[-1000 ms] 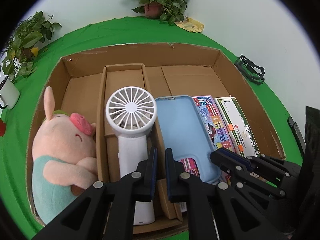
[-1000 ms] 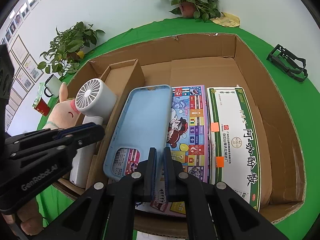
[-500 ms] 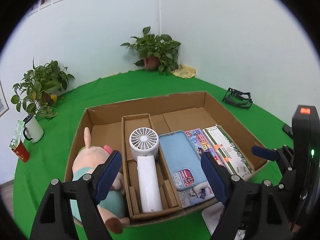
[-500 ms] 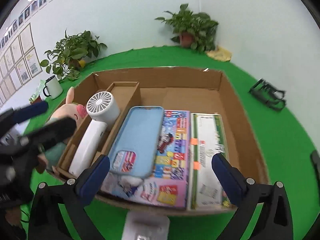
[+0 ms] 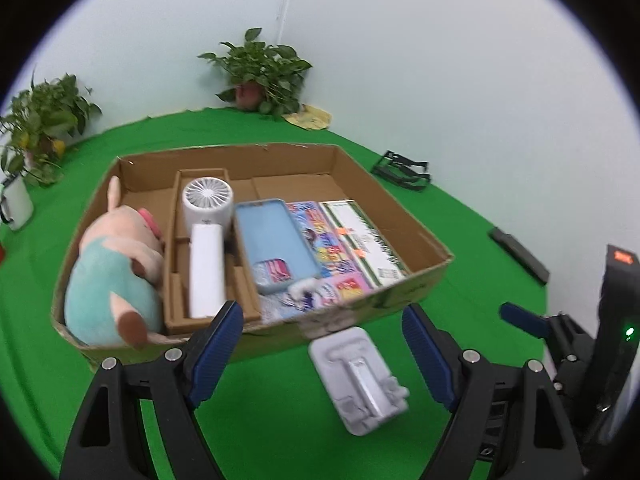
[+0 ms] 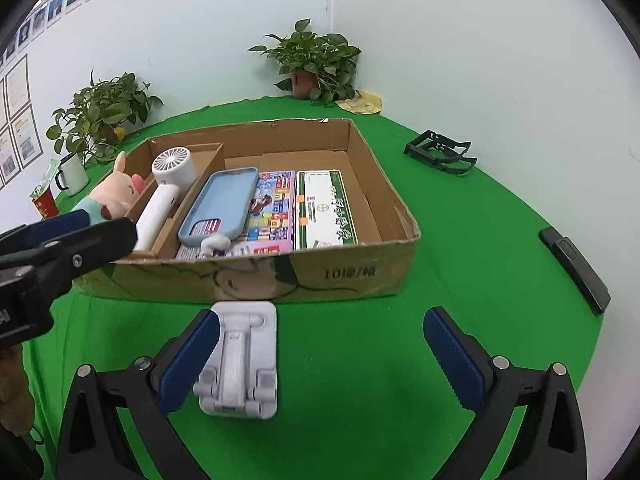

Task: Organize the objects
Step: 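Lower the phone case beside the fan and open the right gripper, then move the right gripper to the white phone stand and grasp it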

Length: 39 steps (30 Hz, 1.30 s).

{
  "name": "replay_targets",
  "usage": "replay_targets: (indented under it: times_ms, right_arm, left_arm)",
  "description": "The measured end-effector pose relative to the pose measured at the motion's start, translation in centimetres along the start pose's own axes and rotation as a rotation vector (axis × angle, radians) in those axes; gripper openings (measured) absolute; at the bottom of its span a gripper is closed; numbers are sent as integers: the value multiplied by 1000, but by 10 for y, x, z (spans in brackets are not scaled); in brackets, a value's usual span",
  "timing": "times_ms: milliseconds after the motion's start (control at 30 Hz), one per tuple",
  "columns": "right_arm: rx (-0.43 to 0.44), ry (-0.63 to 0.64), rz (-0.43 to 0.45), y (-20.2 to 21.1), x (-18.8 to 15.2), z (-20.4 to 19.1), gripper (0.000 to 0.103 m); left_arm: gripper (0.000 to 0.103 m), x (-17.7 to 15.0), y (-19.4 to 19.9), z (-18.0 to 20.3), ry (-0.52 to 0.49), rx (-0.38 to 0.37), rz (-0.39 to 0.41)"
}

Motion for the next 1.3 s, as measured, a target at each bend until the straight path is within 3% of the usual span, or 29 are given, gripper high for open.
replay_targets:
  times_ms: [267,433,633,800,967,1100,1300]
  right_arm:
    - [66,21,-13,6,-23,-8,103]
    - [187,-5,-63,-2,-41,-11,103]
    - [250,-52,-130,-22,-55,-10,102]
    - [298,8,-127,-34,-51,-23,99]
    - [306,24,-156,-47,-50,-30,94]
    - [273,51,-214,-63,-54,-37,76]
    - [231,73,-226,-67,-55,-45,68]
  left_arm:
    - [82,-11,-3,2,15,-30,-43]
    - [81,-29,-29,1,45,-112,-179]
    - [80,-49,-66,-1,133,-248,-344]
    - [80,-56,-94,0,208,-358,-458]
    - [79,-60,-106,2,245,-419,-492]
    - [75,-62,-106,1,256,-441,-499]
    - [72,-66,-103,3,258,-450,-492]
Point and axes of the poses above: each gripper's, at about its wrist camera, not at the fingertips, and y roughly against the way its jaws point, z to its right, x to its top, the point moved 3 cm from there along -y, roughly the way its jaws point, and after that the axes turned 8 degrees about x, right-handed, at the moved point
